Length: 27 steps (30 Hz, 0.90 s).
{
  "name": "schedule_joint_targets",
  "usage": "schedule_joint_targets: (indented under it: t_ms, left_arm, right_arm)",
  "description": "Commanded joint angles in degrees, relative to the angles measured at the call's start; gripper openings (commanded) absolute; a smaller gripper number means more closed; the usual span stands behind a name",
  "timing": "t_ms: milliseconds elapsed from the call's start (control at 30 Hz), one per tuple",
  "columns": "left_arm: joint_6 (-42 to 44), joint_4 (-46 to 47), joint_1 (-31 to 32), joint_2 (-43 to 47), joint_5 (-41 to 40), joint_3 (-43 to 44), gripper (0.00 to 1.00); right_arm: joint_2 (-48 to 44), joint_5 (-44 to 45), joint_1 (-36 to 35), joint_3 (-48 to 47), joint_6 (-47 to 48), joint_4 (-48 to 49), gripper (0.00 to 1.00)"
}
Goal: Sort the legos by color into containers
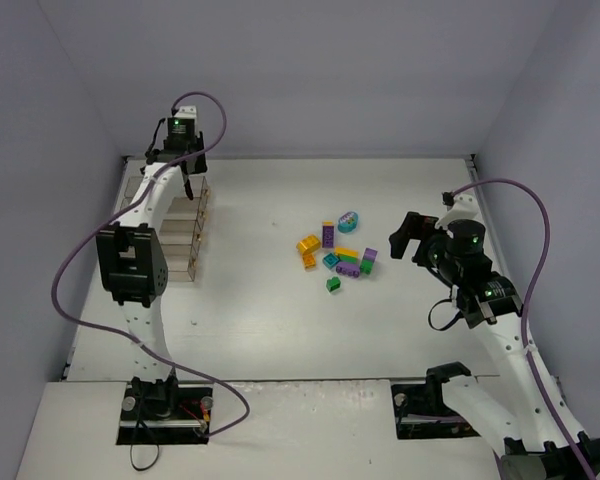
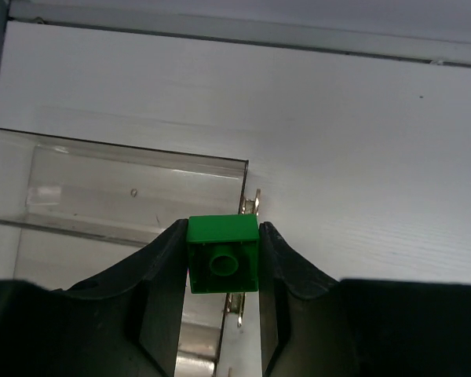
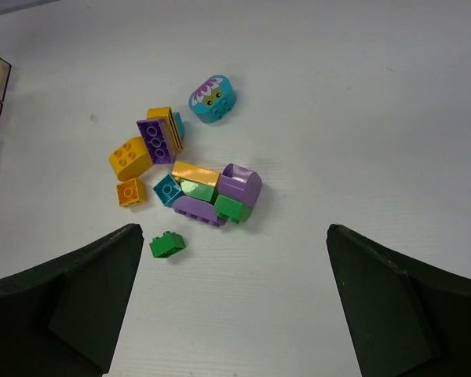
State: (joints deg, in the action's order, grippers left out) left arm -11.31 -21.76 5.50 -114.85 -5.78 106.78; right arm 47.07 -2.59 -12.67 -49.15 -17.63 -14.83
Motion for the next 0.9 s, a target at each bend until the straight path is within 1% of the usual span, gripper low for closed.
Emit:
schedule_joint_targets:
  t_ms: [0,100,167,300,400,433,500,600,700,733,867]
  left_arm:
    - [2.8,2.9,-2.4,-3.3,0.9,6.0,0.02]
    - [2.6,2.5,-3.9,-6.9,0.9,9.3,0.06]
    - [2.3,2.2,-4.5,-8.8,0.8,10.7,0.06]
    - [2.4,2.7,-5.0,-10.7,0.3,10.6,0.07]
    - [2.3,1.5,-5.2,-12.4,0.7,11.8,0.10]
    - [2.0,1.2,-5.2,-12.7,0.9,12.0,0.18]
    - [1.5,0.8,-5.2,-13.1,1.5,12.1,0.27]
    - [1.3,0.7,-7.0,-12.9,1.7,11.8,0.39]
    - [1.4,0.6,-7.2,-12.0,2.1,10.9,0.50]
    - [1.6,0.5,-7.3,-11.1,2.4,9.9,0.52]
    - [1.4,-0.5,-7.4,-9.7,3.4,9.3,0.56]
  right_arm:
    - [-0.8,0.4,0.4,-1.0,1.2,1.9,1.00]
    - [-0.9,0.4,0.5,-1.0,1.5,1.3,1.00]
    - [-1.1,0.6,0.5,-1.0,1.8,1.2,1.00]
    - [-1.5,1.9,0.4,-1.0,2.1,1.0,1.00]
    - [-1.5,2.3,0.4,-0.8,2.3,1.0,1.00]
    - [-1.5,2.4,0.5,-0.8,2.3,0.9,1.00]
    - [-1.3,2.4,0.4,-0.9,2.2,0.9,1.00]
    - [-1.2,2.4,0.4,-0.9,2.2,0.9,1.00]
    - [-0.8,2.4,0.4,-1.0,2.3,0.9,1.00]
    - [-0.7,2.4,0.4,-1.2,2.4,0.9,1.00]
    - [-0.7,2.0,0.4,-1.4,2.3,0.9,1.00]
